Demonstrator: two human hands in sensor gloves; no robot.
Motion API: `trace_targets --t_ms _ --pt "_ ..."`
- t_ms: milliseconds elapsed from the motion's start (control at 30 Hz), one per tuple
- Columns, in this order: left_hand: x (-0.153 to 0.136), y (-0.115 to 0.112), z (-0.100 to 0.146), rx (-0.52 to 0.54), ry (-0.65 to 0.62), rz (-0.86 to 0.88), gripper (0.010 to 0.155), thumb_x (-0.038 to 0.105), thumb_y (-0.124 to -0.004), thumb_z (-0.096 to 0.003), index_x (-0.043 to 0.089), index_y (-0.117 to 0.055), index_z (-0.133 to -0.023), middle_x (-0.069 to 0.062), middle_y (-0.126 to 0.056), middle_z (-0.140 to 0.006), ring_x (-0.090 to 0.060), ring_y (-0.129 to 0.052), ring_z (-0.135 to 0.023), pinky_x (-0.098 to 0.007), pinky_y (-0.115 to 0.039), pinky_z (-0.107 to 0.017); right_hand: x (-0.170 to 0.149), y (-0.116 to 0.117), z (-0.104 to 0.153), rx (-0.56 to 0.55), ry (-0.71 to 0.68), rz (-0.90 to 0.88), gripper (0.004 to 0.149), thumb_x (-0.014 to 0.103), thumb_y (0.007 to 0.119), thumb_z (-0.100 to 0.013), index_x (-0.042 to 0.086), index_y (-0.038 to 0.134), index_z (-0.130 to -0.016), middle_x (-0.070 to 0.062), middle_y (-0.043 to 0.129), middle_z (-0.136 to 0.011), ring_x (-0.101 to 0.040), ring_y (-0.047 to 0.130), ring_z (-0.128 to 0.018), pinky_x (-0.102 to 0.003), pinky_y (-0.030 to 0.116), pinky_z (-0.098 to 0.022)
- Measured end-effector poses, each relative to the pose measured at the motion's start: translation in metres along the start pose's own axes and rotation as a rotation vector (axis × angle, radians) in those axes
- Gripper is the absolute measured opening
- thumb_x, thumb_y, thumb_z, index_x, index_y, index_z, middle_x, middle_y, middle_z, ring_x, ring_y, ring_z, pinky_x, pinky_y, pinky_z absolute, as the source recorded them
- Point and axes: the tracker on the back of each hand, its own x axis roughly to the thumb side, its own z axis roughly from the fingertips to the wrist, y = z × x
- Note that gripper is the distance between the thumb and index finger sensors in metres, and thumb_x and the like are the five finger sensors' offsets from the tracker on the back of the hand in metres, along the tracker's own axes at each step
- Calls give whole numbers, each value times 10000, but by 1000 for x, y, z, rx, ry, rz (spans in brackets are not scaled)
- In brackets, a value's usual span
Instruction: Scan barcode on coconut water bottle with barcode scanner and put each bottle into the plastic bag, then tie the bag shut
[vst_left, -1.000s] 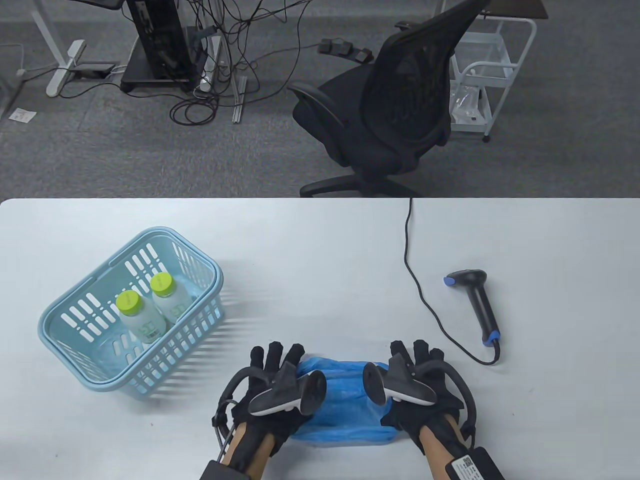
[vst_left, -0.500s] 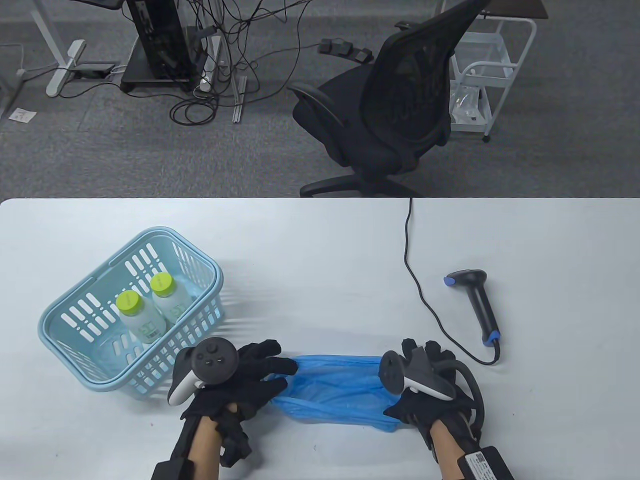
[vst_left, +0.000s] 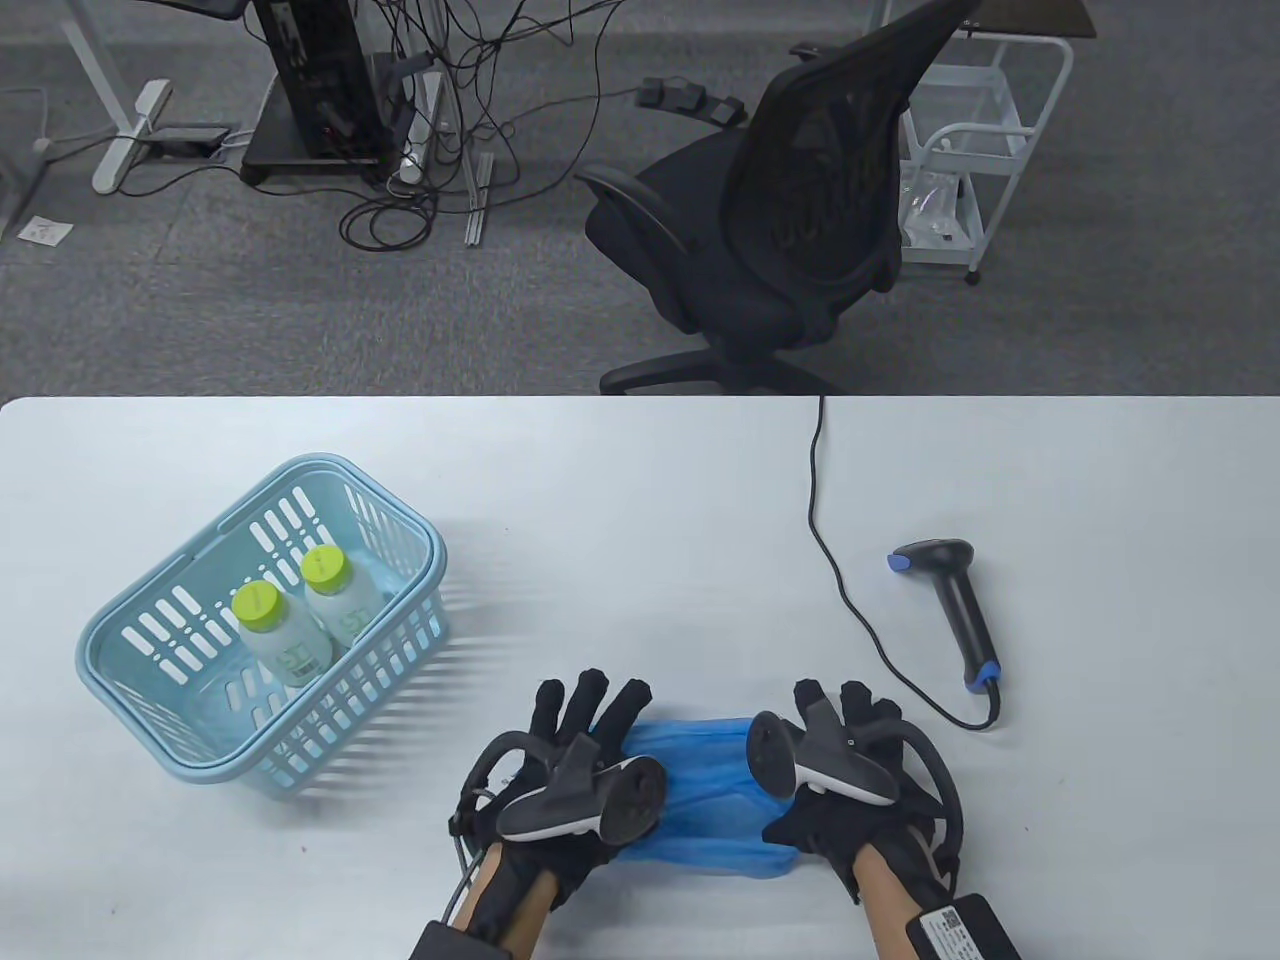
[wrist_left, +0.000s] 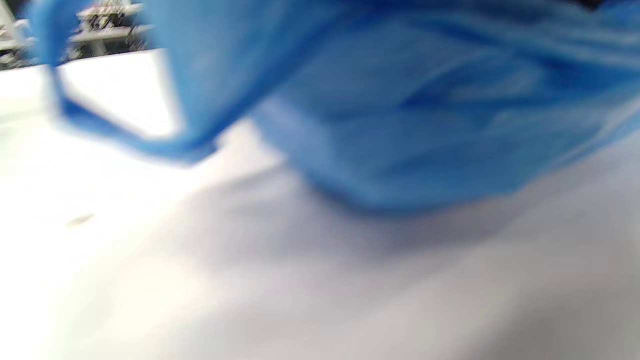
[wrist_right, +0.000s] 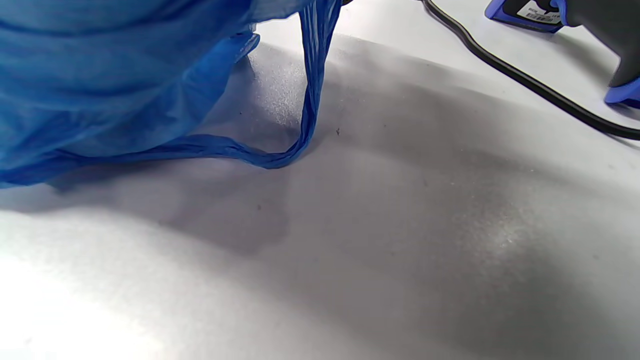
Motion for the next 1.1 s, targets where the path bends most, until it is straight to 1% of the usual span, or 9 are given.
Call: trace_targets --t_ms 167,267,367,467,600,767,867,967,1100 --pt "-47 -15 4 -167 116 113 836 672 -777 -606 385 -338 -1258 -146 85 -1263 -591 34 -1063 -786 -73 -678 -3 -1 -2 36 17 -17 886 647 879 -375 402 408 -1085 -198 135 -1216 -643 213 -1038 -786 277 -703" --pt "-65 -24 7 -207 123 345 826 642 -813 -618 436 -325 -1251 -128 120 -1256 -579 104 -1049 -784 0 -661 -1 -1 -3 39 -9 -47 864 646 881 -381 430 418 -1077 -193 132 -1214 -641 203 -1034 -789 267 -697" --pt "-61 -25 5 -269 117 246 886 676 -794 -611 431 -229 -1247 -141 125 -1247 -595 95 -1040 -789 -26 -659 4 -1 -3 22 -1 9 877 658 872 -378 441 388 -1077 -183 127 -1214 -640 207 -1036 -788 274 -698" --pt "-47 -22 5 -247 86 161 929 684 -818 -586 395 -235 -1249 -137 106 -1250 -606 74 -1045 -791 -46 -667 -1 0 -3 21 5 -18 879 652 877 -372 431 396 -1074 -177 118 -1214 -643 206 -1039 -786 270 -703" --pt "-46 -6 14 -40 45 178 756 641 -831 -576 414 -478 -1204 -118 6 -1276 -595 -5 -1073 -781 -75 -681 -8 -5 1 -65 -39 -150 775 621 888 -376 441 534 -1043 -173 193 -1223 -647 265 -1041 -780 285 -707" --pt "-52 21 42 202 -75 384 571 588 -834 -591 401 -700 -1114 -91 -227 -1320 -548 -173 -1141 -780 -177 -735 -14 -20 14 -157 -130 -289 641 625 855 -398 454 648 -980 -179 242 -1222 -658 285 -1031 -780 302 -696" --pt "-59 23 53 300 -73 417 632 586 -773 -618 371 -581 -1180 -80 -348 -1319 -501 -286 -1175 -773 -264 -760 -24 -34 31 -206 -187 -379 604 627 813 -426 451 652 -981 -185 240 -1218 -659 285 -1024 -777 304 -691" --pt "-63 21 60 322 -35 392 717 613 -713 -626 342 -443 -1232 -55 -297 -1328 -443 -280 -1204 -730 -305 -791 -41 -50 48 -299 -179 -486 653 617 788 -450 427 578 -1039 -166 245 -1226 -624 280 -1048 -763 302 -713" --pt "-61 19 62 301 43 288 812 666 -645 -618 311 -290 -1257 -43 -192 -1331 -407 -235 -1218 -667 -328 -818 -88 -69 60 -475 23 -595 815 583 776 -480 305 375 -1132 -153 251 -1233 -539 261 -1096 -738 287 -748"
